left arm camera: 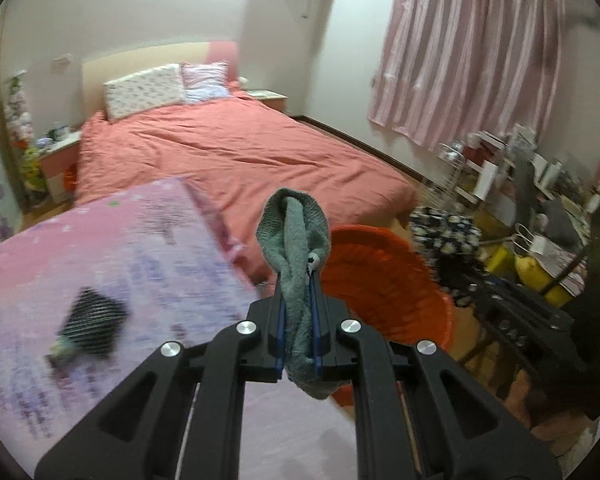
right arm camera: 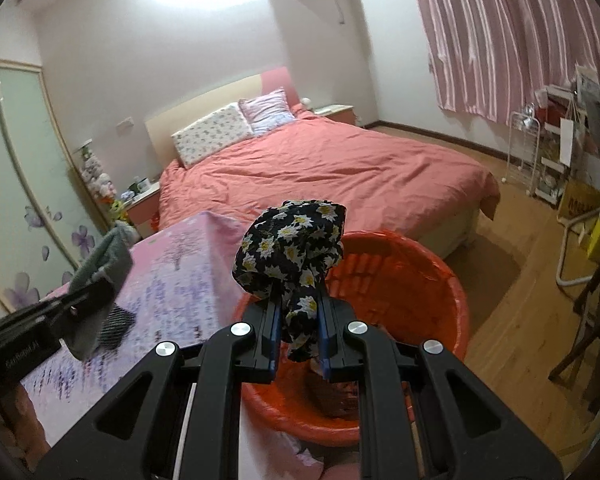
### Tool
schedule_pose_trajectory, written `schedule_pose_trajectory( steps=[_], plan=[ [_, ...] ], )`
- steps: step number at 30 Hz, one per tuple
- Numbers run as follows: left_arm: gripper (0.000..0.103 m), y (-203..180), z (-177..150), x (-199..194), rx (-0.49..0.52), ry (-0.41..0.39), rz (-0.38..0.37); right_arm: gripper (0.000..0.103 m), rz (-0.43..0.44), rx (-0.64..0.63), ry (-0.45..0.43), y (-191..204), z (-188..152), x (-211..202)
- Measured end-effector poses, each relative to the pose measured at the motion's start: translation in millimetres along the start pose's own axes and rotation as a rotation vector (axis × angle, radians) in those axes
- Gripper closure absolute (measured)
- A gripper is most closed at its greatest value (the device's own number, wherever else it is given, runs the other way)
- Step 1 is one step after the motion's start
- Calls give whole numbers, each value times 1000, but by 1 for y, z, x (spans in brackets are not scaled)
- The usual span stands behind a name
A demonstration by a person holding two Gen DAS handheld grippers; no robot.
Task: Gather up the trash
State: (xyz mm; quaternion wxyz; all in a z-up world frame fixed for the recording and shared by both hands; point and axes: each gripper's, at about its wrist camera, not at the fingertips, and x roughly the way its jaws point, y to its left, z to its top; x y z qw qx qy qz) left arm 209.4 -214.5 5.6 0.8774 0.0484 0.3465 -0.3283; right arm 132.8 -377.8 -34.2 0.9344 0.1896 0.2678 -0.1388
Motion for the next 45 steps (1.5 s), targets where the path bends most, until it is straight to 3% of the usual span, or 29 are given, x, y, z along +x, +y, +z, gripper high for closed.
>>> schedule_pose_trajectory(
  steps=[3,6,7,13,19,24,26,29,32,34,41,45],
  plan=[
    [80,-20,3,32,8,33,-30,79,-3,35,23,-15,0,13],
    [61,-24,2,62,9,82,-12,56,-7,73,51,-31,-3,28],
    [60,-22,-1,67,4,92,-8,52,-4,87,64,-35,-5,34],
    [53,6,-14,80,-5,126,63,48,-22,76,102,-37,-23,42],
    [53,72,-28,58,3,115,248,48,-16,14,118,-24,-28,42],
    [53,153,-37,41,-90,129,411,48,17,-53,134,6,-34,41],
    [56,181,-42,40,-138,144,448,48,33,-73,146,17,-37,42],
    [70,202,-49,43,-183,176,451,48,48,-91,163,31,-42,44],
    [84,206,-51,45,-153,173,462,48,61,-104,180,43,-47,46],
    [100,208,-52,44,-147,170,462,48,67,-110,188,53,-50,47],
    [102,221,-58,20,-165,138,477,48,108,-148,210,85,-59,47],
    [102,247,-63,-4,-221,123,482,48,135,-180,225,110,-66,49]
  ],
)
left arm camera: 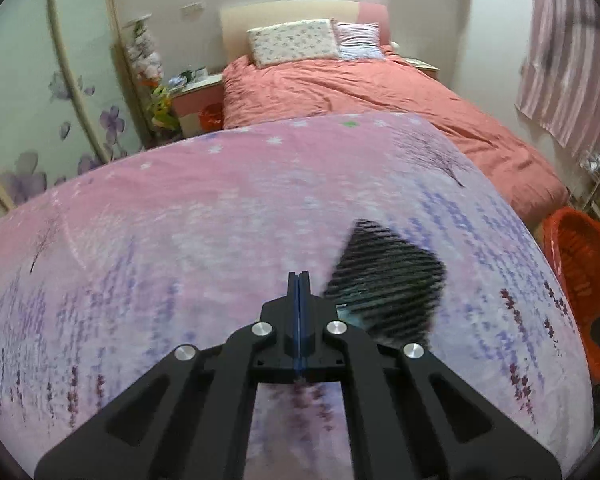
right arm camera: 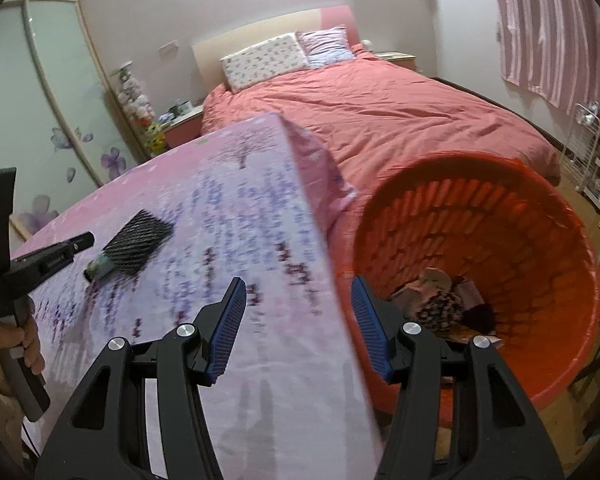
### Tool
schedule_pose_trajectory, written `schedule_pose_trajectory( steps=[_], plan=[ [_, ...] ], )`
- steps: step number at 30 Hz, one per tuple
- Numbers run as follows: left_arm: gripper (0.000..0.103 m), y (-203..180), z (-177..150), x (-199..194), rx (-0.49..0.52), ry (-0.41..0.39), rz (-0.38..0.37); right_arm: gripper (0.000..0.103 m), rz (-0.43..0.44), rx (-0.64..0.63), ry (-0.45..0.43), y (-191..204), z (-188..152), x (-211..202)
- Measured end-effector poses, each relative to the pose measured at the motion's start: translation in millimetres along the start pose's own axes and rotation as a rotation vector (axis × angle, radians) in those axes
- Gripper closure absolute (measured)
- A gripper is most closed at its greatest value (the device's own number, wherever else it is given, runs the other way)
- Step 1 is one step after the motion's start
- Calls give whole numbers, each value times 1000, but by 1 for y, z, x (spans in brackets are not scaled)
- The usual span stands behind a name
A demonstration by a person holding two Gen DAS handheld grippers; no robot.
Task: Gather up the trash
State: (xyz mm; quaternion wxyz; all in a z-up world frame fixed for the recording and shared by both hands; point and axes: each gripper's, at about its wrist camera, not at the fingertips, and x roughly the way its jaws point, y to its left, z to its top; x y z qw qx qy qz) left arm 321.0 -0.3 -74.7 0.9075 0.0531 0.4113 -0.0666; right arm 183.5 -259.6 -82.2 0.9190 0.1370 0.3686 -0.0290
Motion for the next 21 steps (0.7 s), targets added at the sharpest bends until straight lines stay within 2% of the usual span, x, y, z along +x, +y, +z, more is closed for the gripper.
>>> schedule_pose_trajectory(
  steps=[2,3,4,6,7,10,11,12,13,14,16,21],
  plan=[
    [101,4,2,-2,-17,8,-51,48,9,-15,7,10,-1,4],
    [94,1,3,-3,-13,3,-66,48,12,-25,10,16,-1,5],
    [75,-3,3,-3,-3,0,-78,48,12,-29,11,18,-2,6],
    [52,-18,5,2,30,-1,-76,48,12,-38,14,23,-3,6],
    [51,-29,6,5,56,-3,-70,48,11,-39,15,23,-3,7],
    [52,-51,7,19,120,24,-49,48,5,-37,20,25,-2,9],
    [56,-53,6,25,125,40,-49,48,4,-38,22,25,-2,9],
    [65,-53,6,28,118,43,-58,48,4,-40,21,26,-2,9],
    [85,-52,7,27,112,33,-56,48,4,-42,21,27,-3,9],
    [95,-49,7,25,99,24,-48,47,4,-46,21,29,-3,9],
    [96,-40,9,21,53,22,-102,48,7,-47,25,31,-4,11],
    [97,-16,4,12,50,-3,-46,48,24,-57,35,44,-6,14]
  ],
)
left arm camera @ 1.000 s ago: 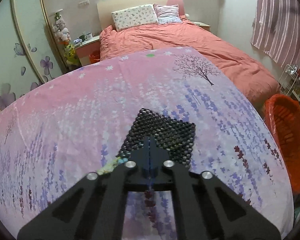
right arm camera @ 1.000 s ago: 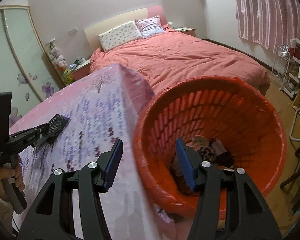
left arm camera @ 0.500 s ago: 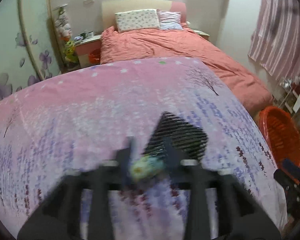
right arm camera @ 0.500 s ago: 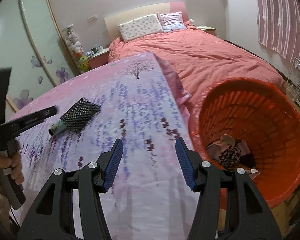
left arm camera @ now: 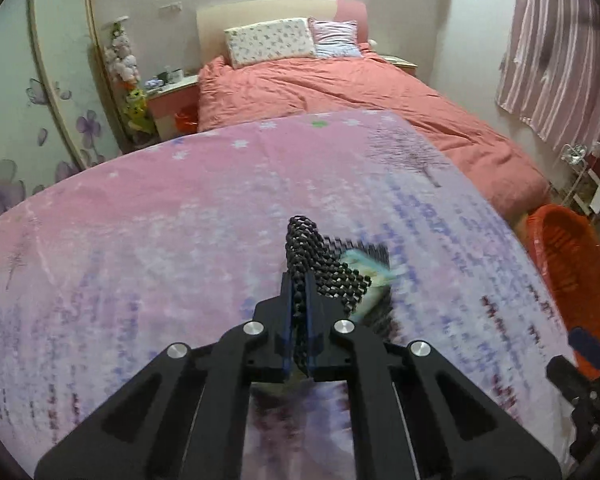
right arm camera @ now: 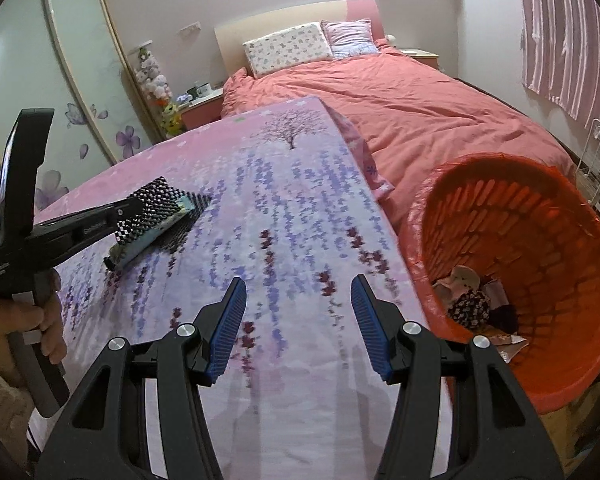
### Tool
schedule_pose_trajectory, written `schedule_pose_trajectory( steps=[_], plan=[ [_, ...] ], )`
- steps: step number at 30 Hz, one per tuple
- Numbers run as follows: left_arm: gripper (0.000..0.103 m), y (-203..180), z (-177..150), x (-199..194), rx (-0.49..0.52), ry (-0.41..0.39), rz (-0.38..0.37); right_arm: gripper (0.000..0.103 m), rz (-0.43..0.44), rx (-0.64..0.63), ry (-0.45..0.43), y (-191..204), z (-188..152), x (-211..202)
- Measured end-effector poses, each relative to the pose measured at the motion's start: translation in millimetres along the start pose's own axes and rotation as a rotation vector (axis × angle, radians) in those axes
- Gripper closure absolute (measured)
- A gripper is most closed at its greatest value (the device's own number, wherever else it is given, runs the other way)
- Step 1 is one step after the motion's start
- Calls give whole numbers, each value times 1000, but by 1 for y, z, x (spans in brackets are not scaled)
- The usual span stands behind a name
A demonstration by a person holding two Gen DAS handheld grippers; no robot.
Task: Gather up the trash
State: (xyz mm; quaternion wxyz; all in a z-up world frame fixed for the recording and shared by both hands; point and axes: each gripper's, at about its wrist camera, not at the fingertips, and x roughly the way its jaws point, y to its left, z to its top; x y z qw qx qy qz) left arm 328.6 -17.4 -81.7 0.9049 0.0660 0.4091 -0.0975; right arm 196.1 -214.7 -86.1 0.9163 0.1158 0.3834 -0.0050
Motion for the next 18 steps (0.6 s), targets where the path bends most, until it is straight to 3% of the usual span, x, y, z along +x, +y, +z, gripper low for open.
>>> schedule_pose_trajectory(
  steps=[10,18],
  plan=[
    [96,124,-42,-11,-130,53,189,48,109,-43,48,66,9,26],
    [95,162,-59,-21,-183,49,159,48,264,-135,106,161,19,71]
  ],
)
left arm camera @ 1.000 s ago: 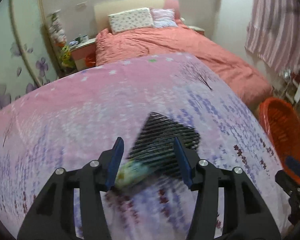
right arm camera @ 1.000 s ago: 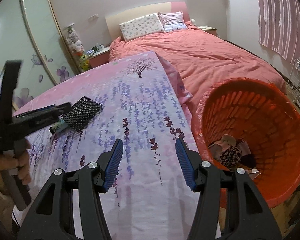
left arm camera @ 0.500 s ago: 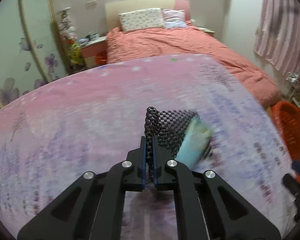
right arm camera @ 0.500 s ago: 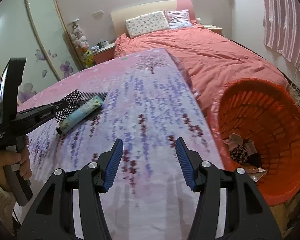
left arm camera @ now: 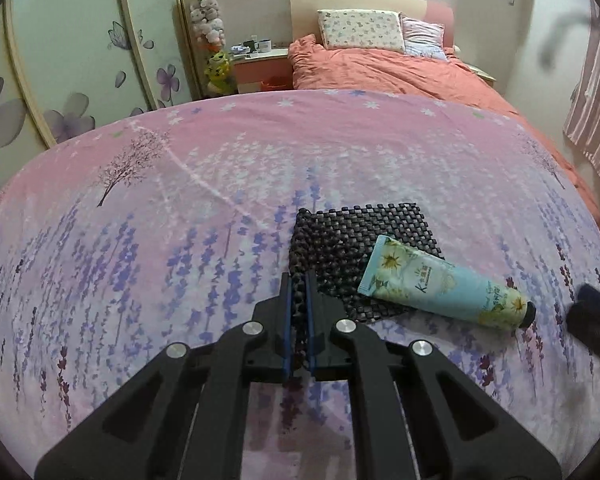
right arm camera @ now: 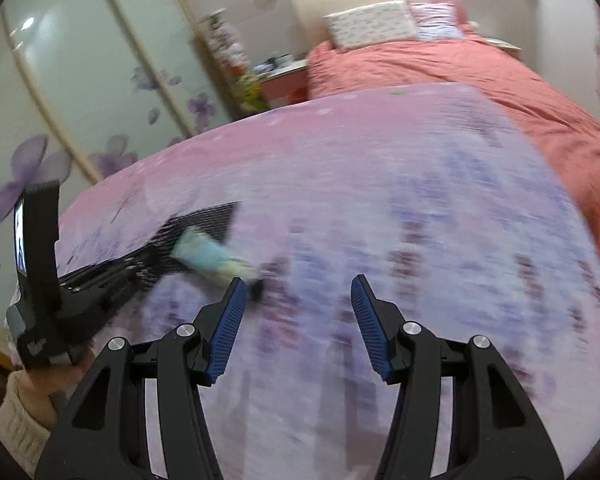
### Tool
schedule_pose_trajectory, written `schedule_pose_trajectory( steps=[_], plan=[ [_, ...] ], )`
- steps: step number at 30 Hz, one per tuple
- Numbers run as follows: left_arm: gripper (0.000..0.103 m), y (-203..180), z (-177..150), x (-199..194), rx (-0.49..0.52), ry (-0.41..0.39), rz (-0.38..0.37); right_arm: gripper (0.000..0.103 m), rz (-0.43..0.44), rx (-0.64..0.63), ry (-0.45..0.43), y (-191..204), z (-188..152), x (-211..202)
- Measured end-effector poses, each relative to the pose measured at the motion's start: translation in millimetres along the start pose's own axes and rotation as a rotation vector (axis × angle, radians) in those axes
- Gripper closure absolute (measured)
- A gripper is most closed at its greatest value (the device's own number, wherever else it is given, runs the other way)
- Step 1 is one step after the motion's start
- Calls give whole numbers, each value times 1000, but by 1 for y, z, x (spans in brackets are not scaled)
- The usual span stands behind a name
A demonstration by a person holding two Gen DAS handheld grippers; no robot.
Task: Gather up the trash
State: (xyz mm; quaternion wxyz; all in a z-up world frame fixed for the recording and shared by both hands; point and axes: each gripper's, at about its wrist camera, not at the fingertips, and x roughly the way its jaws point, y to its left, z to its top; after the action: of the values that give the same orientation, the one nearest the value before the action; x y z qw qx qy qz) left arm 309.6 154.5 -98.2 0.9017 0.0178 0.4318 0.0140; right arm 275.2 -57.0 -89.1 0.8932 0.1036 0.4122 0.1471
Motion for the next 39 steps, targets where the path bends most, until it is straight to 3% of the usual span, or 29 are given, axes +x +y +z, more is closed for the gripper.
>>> schedule_pose_trajectory(
  steps=[5,7,10,14,17,19,20,21,22,24,27,28,30,33,35,37,39],
  plan=[
    [95,0,1,4,8,-5,-26,48,-5,-126,40,27,5,29],
    [94,4,1,4,9,-8,-27,56,-23,-159,67,29,5,40],
    [94,6,0,5,0,-8,-34,75,-13,-153,62,24,5,35],
    [94,6,-1,5,0,-9,-36,76,-72,-69,36,-11,-12,7],
    [88,7,0,4,-8,-10,-27,76,-84,-24,21,-37,-22,-11],
    [67,7,0,4,-20,-11,-13,74,-74,2,29,-47,-22,-15],
    [62,7,1,5,-32,-8,-12,72,-69,12,30,-49,-21,-15],
    [54,8,2,7,-47,-4,-16,65,-70,13,30,-47,-18,-13],
    [52,8,3,8,-57,1,-22,58,-73,4,25,-43,-15,-10],
    [49,5,5,9,-65,3,-27,57,-80,-25,25,-34,-10,-3],
    [44,0,9,13,-78,9,-36,56,-99,-62,31,-24,-5,6],
    [43,-4,11,15,-80,11,-39,62,-102,-65,39,-23,-5,8],
    [43,-8,13,17,-82,10,-46,74,-106,-69,34,-24,-7,10],
    [47,-19,15,19,-84,8,-49,75,-87,-49,29,-34,-12,1],
    [54,-27,17,19,-82,4,-56,75,-104,-41,23,-42,-17,-7],
    [75,-36,19,20,-81,-1,-74,75,-117,-21,14,-50,-20,-15],
    [86,-43,20,19,-70,-8,-77,76,-132,2,-1,-62,-24,-26]
  ],
)
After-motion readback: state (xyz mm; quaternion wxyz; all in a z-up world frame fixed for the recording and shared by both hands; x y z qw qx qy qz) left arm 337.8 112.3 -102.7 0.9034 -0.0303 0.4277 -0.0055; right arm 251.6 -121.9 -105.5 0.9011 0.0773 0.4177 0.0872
